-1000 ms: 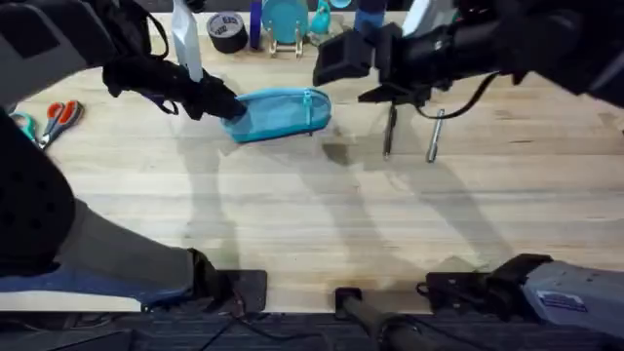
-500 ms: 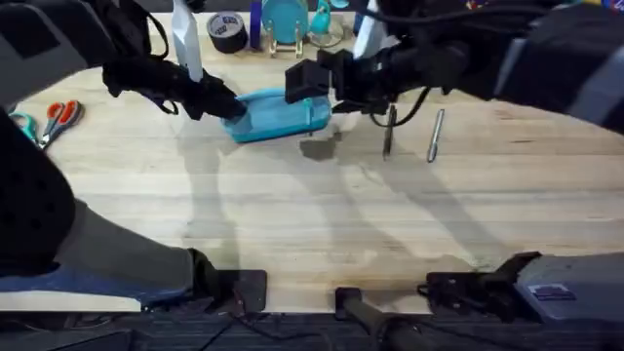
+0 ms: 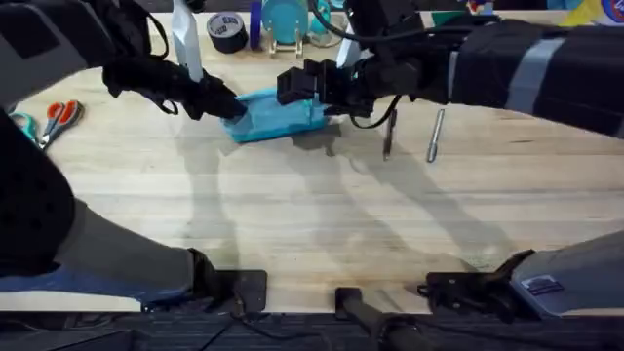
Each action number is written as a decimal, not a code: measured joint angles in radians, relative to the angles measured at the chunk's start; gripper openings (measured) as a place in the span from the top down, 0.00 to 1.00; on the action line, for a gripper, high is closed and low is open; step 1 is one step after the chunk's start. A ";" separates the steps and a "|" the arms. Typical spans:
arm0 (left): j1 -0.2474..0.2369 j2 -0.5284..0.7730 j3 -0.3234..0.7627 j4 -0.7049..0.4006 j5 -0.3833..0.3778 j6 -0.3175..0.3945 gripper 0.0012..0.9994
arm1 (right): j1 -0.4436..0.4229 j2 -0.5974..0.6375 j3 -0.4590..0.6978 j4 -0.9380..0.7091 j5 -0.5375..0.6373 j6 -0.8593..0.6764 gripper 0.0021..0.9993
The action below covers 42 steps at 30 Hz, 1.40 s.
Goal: Unzip the bag, pick up the pens from the table one at a time and place them inside, then zip the bag closed.
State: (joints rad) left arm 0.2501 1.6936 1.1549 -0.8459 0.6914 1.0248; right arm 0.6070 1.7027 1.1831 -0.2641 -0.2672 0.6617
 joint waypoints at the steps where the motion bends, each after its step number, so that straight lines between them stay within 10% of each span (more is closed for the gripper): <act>1: 0.000 0.000 0.000 0.000 0.000 0.000 0.96 | 0.002 0.003 0.000 0.005 0.013 0.001 0.00; 21: 0.000 0.000 0.000 0.000 0.000 0.000 0.96 | 0.034 0.060 0.000 0.086 0.149 0.039 0.05; 42: 0.000 0.000 0.000 0.000 0.000 0.000 0.96 | 0.035 0.060 0.000 0.086 0.156 0.065 0.97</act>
State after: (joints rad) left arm 0.2501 1.6936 1.1549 -0.8455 0.6914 1.0248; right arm 0.6416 1.7630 1.1831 -0.1778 -0.1116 0.7263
